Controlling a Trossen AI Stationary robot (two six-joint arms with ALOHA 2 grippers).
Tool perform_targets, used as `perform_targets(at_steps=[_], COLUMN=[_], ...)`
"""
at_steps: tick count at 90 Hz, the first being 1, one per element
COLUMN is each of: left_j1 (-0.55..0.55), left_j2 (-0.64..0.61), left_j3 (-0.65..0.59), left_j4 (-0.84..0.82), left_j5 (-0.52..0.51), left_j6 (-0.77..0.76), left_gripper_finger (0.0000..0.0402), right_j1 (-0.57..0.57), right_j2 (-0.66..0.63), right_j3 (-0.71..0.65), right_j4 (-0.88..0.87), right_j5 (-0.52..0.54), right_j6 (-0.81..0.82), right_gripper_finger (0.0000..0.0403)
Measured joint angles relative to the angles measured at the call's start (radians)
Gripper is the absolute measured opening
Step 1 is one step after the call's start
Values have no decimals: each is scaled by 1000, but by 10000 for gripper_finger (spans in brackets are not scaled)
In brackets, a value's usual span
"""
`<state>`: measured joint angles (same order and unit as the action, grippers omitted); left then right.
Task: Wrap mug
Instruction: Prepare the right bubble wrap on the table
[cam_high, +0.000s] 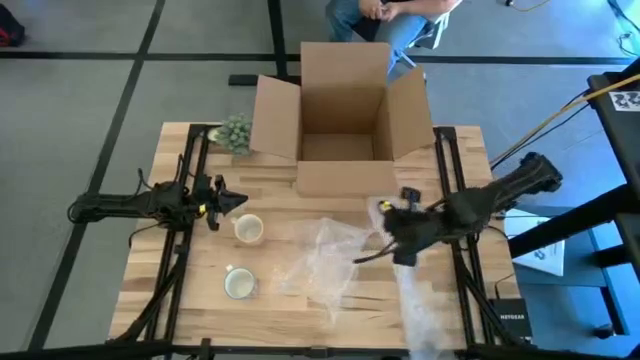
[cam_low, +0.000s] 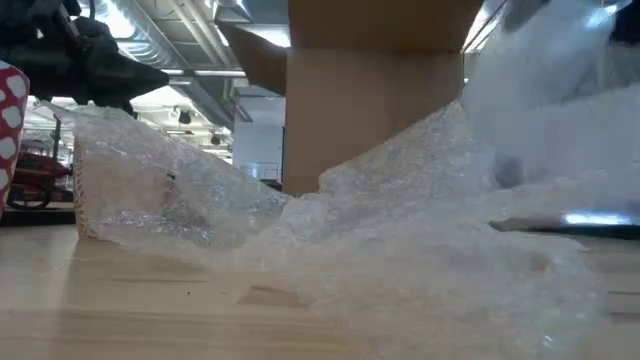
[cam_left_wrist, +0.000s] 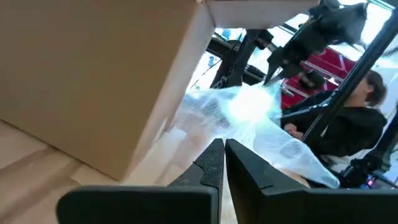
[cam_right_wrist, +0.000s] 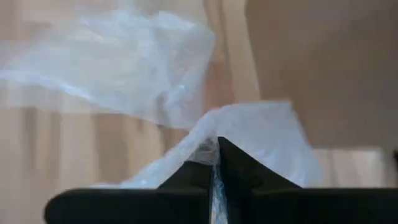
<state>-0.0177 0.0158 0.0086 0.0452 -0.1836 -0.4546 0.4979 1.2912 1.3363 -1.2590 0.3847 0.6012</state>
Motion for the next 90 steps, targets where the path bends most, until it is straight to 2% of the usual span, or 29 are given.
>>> perform_targets(at_steps=[10, 17, 30, 36, 56, 67, 77, 90], left_j1=[0, 0, 0, 0, 0, 0, 0, 0], left_j2=[0, 0, 0, 0, 0, 0, 0, 0], left_j3=[0, 0, 0, 0, 0, 0, 0, 0], left_j4=[0, 0, 0, 0, 6, 8, 10, 11], left_j5=[0, 0, -5, -18, -24, -24, -24, -23], left_j6=[-10, -10, 0, 7, 9, 7, 8, 6], left_gripper_finger=[0, 0, 0, 0, 0, 0, 0, 0], right_j1=[34, 49, 44, 19, -110, -166, -222, -267], right_j2=[-75, -93, -51, -10, 127, 174, 218, 217], right_j3=[-43, -83, -145, -159, -216, -271, -292, -282], right_j4=[-88, -20, 327, 426, 466, 560, 610, 634], right_j5=[19, 32, 19, 19, 75, 77, -9, -170], right_j6=[187, 245, 76, -13, -88, -84, -84, -89], right_gripper_finger=[0, 0, 0, 0, 0, 3, 30, 107])
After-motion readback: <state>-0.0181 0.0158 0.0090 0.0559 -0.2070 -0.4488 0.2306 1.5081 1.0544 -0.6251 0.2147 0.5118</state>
